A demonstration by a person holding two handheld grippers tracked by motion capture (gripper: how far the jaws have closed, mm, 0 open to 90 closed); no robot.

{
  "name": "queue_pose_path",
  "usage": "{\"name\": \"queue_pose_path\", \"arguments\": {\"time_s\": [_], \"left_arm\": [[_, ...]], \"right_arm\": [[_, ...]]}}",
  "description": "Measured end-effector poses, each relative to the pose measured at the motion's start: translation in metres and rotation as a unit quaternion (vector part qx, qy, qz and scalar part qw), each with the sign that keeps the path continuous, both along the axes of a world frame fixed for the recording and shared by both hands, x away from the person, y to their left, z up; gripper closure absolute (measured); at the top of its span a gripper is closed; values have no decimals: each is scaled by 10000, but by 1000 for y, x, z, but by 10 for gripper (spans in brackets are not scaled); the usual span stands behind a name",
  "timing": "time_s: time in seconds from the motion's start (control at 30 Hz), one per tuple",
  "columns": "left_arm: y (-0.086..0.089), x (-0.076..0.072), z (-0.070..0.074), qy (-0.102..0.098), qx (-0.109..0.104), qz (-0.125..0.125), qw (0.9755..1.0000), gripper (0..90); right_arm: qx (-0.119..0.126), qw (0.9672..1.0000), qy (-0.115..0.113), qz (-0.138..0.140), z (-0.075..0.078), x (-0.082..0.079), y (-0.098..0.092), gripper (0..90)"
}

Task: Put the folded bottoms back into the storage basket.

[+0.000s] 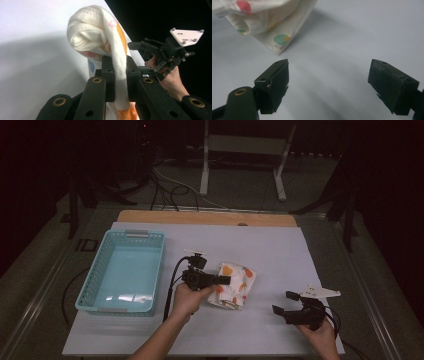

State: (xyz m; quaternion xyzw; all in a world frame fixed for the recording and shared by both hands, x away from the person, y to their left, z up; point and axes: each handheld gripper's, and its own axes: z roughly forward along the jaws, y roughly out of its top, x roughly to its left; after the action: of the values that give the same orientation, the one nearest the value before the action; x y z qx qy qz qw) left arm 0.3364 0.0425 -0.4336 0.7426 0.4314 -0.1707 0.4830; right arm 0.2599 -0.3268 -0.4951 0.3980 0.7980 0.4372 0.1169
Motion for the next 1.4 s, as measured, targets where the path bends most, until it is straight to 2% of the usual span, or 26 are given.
{"name": "queue_pose_path", "arguments": {"time_s": [0.2,0.67,0.87,1.4], "left_arm": [[13,0,13,-99,5,46,9999,832],[35,1,32,-210,-23,123,9997,832],[45,3,35,-202,-18,165,9997,832],[73,6,47,-273,-68,271,9992,832]], "right_arm": [[6,10000,-24,1,0,0,1,161],[34,10000,-79,-30,2,-1,-2,144],[58,9999,-35,-94,1,-1,-3,142],[83,9998,-85,-152,1,-2,-6,139]]}}
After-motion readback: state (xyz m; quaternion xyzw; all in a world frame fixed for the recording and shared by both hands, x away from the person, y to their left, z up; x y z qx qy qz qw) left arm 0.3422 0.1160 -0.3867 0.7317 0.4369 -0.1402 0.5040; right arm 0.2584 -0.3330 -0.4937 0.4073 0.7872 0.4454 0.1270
